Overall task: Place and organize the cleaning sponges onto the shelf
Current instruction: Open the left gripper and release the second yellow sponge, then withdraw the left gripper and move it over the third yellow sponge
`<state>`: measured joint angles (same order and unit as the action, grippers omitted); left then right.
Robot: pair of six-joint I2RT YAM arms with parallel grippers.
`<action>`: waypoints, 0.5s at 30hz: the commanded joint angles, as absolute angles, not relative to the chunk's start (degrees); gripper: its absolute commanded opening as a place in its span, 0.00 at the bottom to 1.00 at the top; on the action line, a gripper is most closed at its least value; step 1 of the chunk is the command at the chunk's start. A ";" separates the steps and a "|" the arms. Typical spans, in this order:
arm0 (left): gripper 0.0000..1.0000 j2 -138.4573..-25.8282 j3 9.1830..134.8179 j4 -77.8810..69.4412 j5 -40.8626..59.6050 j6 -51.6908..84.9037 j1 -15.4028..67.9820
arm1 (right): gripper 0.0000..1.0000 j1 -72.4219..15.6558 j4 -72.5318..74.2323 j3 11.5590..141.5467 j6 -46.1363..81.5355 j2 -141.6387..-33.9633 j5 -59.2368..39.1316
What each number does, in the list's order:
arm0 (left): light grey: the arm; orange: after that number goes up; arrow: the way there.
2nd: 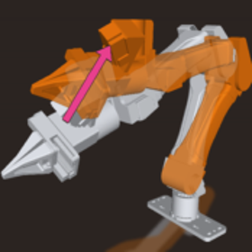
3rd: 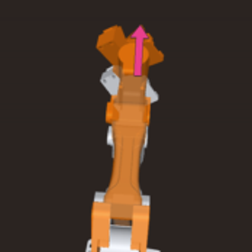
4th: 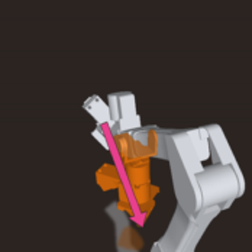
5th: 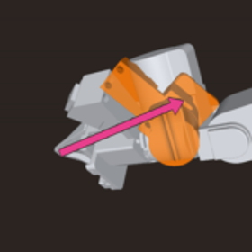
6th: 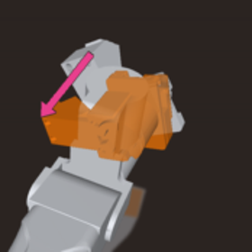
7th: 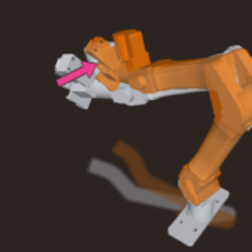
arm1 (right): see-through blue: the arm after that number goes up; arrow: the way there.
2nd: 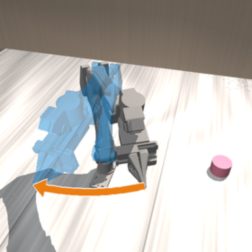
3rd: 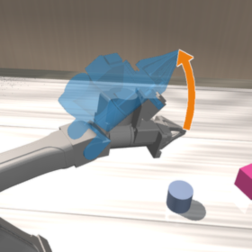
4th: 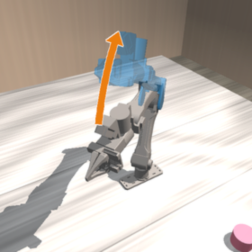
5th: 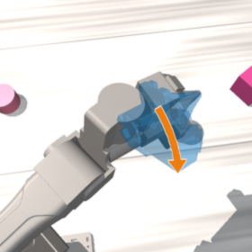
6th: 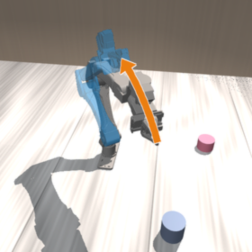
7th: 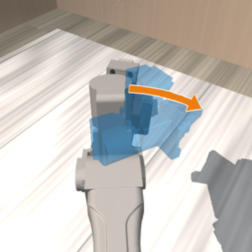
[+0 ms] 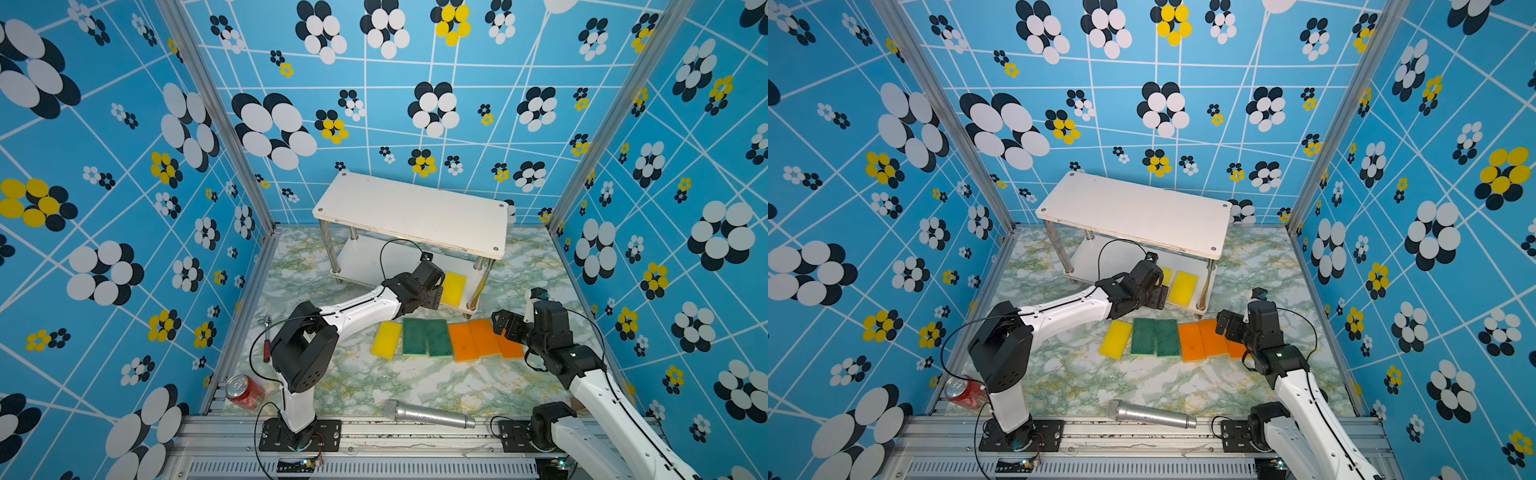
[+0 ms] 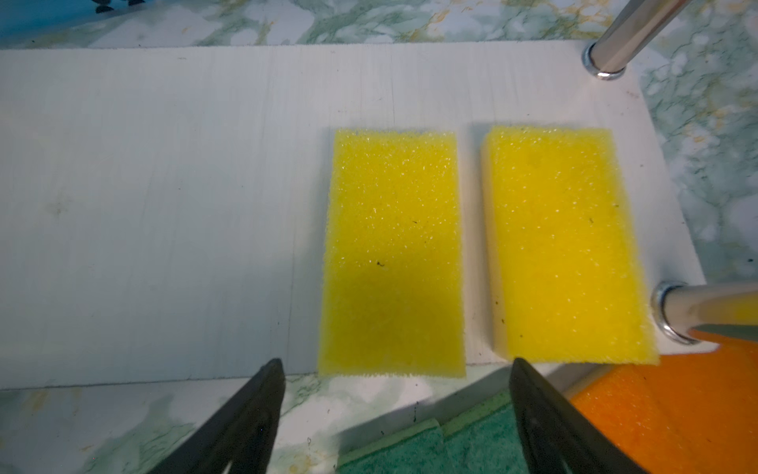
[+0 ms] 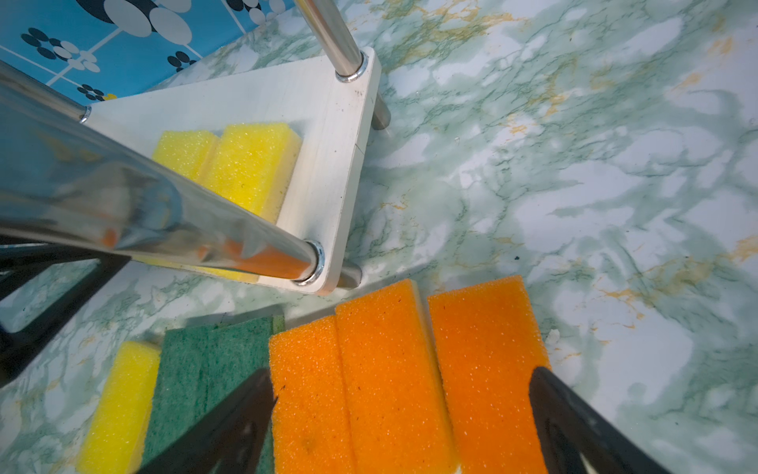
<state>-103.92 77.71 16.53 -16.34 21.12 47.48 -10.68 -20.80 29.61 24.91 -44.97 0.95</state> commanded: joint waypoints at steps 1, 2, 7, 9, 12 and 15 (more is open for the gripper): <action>0.87 -97.66 75.09 17.64 -16.75 19.12 48.13 | 0.99 -10.20 -22.04 29.48 24.95 -44.94 1.09; 0.87 -95.95 74.15 17.82 -16.46 18.88 48.13 | 0.99 -10.25 -22.50 29.76 24.96 -44.89 1.06; 0.91 -87.27 67.99 19.26 -14.91 17.94 48.05 | 0.99 -10.24 -24.03 31.64 24.11 -44.47 1.44; 0.95 -84.39 65.80 21.39 -14.11 17.48 47.87 | 0.99 -10.22 -24.67 32.67 23.82 -44.84 1.58; 0.96 -82.13 63.83 26.47 -13.41 17.26 47.69 | 0.99 -10.24 -24.57 33.30 23.95 -45.58 1.36; 0.97 -80.51 61.02 29.51 -12.94 18.44 47.72 | 0.99 -10.24 -23.85 33.16 24.43 -46.22 0.94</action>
